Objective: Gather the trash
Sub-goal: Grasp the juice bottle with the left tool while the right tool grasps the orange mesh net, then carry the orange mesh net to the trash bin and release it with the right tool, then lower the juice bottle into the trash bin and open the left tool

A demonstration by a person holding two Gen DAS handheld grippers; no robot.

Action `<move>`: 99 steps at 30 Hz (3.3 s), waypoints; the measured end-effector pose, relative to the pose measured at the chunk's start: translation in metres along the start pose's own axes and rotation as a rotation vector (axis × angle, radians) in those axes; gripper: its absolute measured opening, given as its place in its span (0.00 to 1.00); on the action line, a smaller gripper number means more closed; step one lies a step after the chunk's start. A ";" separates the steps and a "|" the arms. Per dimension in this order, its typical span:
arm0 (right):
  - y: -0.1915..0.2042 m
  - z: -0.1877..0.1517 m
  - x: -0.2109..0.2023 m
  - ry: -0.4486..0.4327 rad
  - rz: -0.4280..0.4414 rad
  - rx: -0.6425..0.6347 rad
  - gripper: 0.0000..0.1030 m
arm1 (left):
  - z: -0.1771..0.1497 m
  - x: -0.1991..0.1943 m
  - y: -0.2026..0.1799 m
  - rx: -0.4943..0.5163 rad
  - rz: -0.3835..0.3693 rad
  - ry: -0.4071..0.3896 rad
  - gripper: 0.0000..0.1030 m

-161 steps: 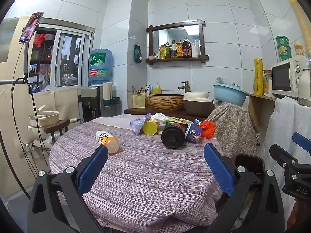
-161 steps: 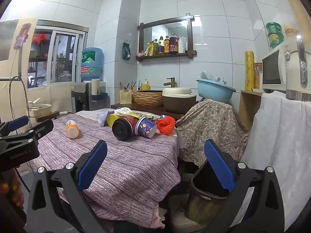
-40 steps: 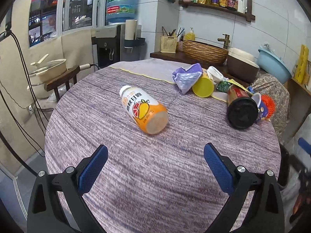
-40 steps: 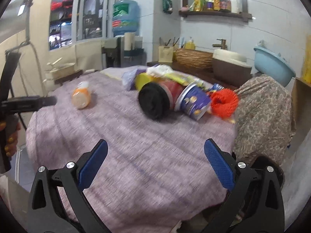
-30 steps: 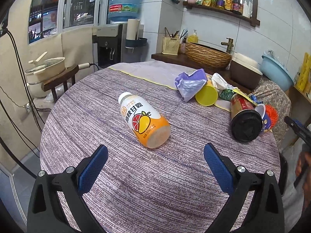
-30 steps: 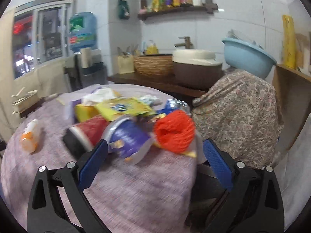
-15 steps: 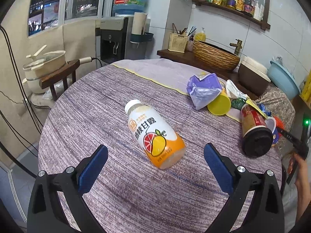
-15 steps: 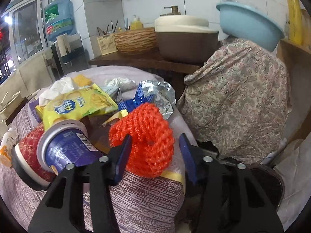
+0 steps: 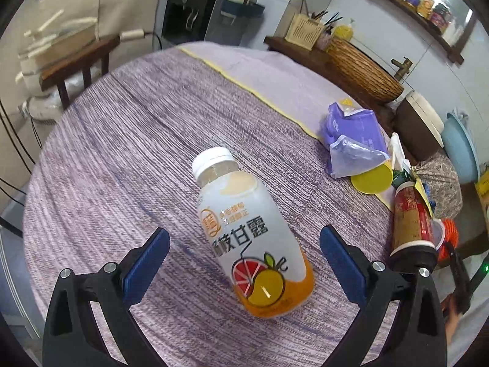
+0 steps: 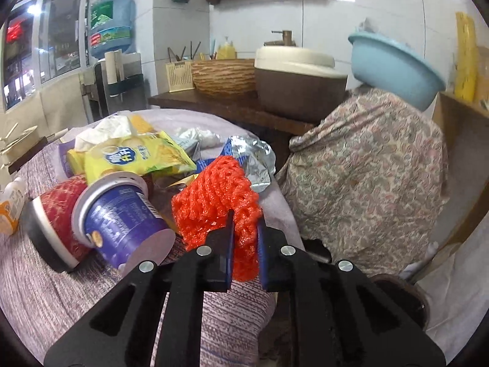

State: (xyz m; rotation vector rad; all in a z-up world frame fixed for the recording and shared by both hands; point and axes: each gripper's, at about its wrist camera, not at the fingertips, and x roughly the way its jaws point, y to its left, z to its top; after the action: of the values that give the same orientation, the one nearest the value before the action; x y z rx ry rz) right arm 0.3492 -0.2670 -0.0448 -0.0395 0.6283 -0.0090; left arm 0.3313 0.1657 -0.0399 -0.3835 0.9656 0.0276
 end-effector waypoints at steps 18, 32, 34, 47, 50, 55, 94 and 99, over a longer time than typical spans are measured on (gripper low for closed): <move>0.004 -0.001 -0.035 -0.074 -0.026 -0.061 0.13 | 0.002 0.038 0.008 -0.043 0.008 0.113 0.59; 0.001 -0.011 -0.062 -0.105 -0.013 -0.016 0.13 | -0.043 -0.026 0.015 -0.016 -0.050 -0.075 0.59; -0.001 -0.014 -0.070 -0.110 -0.009 -0.001 0.13 | -0.054 -0.040 0.008 0.021 -0.051 -0.117 0.59; -0.025 -0.054 -0.128 -0.091 -0.001 0.119 0.13 | -0.126 -0.090 -0.097 0.288 -0.255 -0.176 0.59; -0.040 -0.072 -0.137 -0.061 -0.062 0.134 0.13 | -0.144 -0.088 -0.134 0.363 -0.312 -0.168 0.59; -0.084 -0.108 -0.138 0.041 -0.175 0.196 0.13 | -0.170 -0.075 -0.201 0.475 -0.454 -0.102 0.59; -0.158 -0.217 -0.148 0.251 -0.460 0.355 0.58 | -0.288 0.113 -0.446 0.767 -0.518 0.348 0.59; -0.157 -0.219 -0.164 0.225 -0.459 0.376 0.69 | -0.303 0.139 -0.462 0.830 -0.474 0.397 0.61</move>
State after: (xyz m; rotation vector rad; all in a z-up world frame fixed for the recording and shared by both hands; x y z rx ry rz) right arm 0.0882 -0.4277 -0.1194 0.1838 0.8221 -0.5809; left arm 0.2583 -0.3855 -0.1643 0.1708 1.1599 -0.8828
